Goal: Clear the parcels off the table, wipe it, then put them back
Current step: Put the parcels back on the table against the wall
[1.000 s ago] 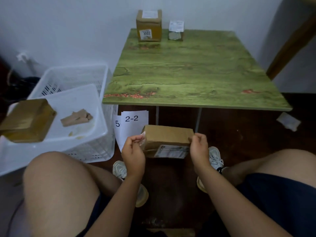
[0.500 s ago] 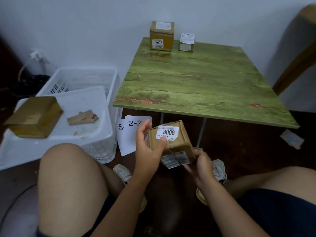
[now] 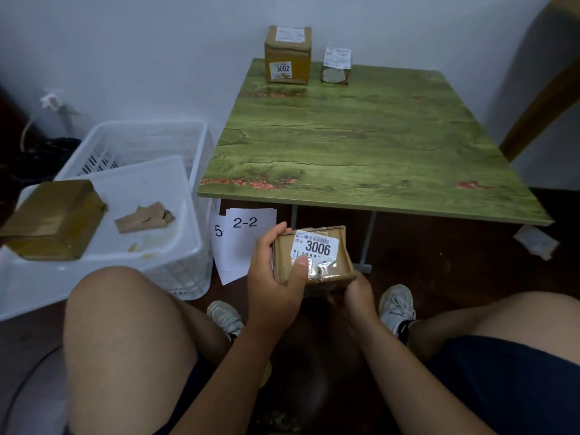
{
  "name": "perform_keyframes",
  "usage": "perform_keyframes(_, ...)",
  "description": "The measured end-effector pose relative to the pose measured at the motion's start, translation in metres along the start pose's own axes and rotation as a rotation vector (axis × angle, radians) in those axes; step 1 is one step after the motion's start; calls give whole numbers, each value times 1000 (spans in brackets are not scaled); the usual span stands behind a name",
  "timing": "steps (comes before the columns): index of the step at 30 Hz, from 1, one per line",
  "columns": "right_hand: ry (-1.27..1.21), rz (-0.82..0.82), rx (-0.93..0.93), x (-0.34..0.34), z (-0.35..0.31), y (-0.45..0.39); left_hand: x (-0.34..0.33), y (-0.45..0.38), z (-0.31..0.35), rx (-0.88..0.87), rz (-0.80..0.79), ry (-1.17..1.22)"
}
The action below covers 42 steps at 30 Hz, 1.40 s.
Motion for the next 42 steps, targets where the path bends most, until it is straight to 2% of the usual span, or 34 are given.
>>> perform_keyframes(3, 308, -121, 209, -15, -36, 18, 7, -4, 32, -117, 51, -44)
perform_keyframes(6, 555, -123, 439, -24, -87, 50, 14, -16, 70, -188, 61, -67)
perform_keyframes(10, 423, -117, 790, -31, -166, 106, 23, -35, 125, -321, 64, -23)
perform_keyframes(13, 323, -164, 917, -32, -215, 140, 19, -45, 159, -399, 32, -23)
perform_keyframes(17, 537, -214, 1020, -41, -263, 176, 7, -57, 191, -507, 24, -84)
perform_keyframes(21, 644, -181, 1064, -36, -300, 183, -13, -78, 207, -565, 15, -182)
perform_keyframes(27, 517, -116, 1010, -10, -320, 138, -56, -124, 182, -495, -114, -227)
perform_keyframes(30, 486, -57, 991, 5, -328, 116, -76, -148, 167, -419, -171, -149)
perform_keyframes(37, 458, 91, 939, 30, -344, 65, -123, -193, 131, -219, -298, -166)
perform_keyframes(42, 372, 163, 811, 45, -352, 12, -155, -229, 85, -64, -385, -146)
Point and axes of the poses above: each hand's wrist, its own y-axis away from the middle knuckle, its own x-axis out of the back of the hand, z = x × y, the point moved 10 cm from there along -y, towards the middle knuckle, and after that the axes turned 10 degrees about -z, right-handed, at the moved point
